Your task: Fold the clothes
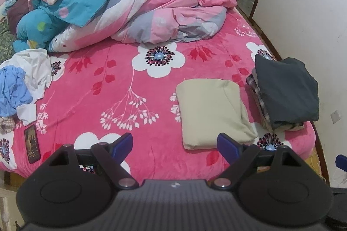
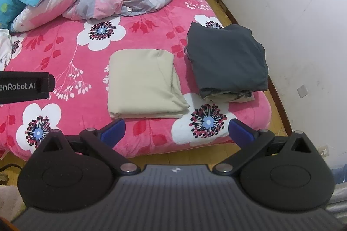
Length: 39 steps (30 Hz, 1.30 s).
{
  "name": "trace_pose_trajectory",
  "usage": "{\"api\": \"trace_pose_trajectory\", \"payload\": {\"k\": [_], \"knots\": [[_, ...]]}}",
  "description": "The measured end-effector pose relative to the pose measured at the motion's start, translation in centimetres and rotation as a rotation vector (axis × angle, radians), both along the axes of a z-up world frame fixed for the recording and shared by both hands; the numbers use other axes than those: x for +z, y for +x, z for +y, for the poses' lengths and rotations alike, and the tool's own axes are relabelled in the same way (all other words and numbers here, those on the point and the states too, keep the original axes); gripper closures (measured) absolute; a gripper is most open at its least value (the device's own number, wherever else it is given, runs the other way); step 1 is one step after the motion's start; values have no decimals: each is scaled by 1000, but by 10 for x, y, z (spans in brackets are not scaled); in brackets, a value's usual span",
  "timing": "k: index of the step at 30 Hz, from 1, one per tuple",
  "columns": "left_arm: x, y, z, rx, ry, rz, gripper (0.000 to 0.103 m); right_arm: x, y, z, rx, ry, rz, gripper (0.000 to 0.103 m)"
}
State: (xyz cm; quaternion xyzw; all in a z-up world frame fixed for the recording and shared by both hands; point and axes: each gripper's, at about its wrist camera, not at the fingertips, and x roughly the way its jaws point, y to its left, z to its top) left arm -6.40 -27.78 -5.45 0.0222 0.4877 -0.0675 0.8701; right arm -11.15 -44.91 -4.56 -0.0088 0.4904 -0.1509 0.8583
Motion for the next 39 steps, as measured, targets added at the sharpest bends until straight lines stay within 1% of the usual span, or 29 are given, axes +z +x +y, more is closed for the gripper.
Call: {"api": "trace_pose_trajectory", "payload": {"k": [25,39], "knots": [[-4,5,0,5,20,3,17,-2,5,0,-5,3,1,1],[-10,15,-2,-1,32,31,17,-4,12,-6,-17,8,11,1]]}}
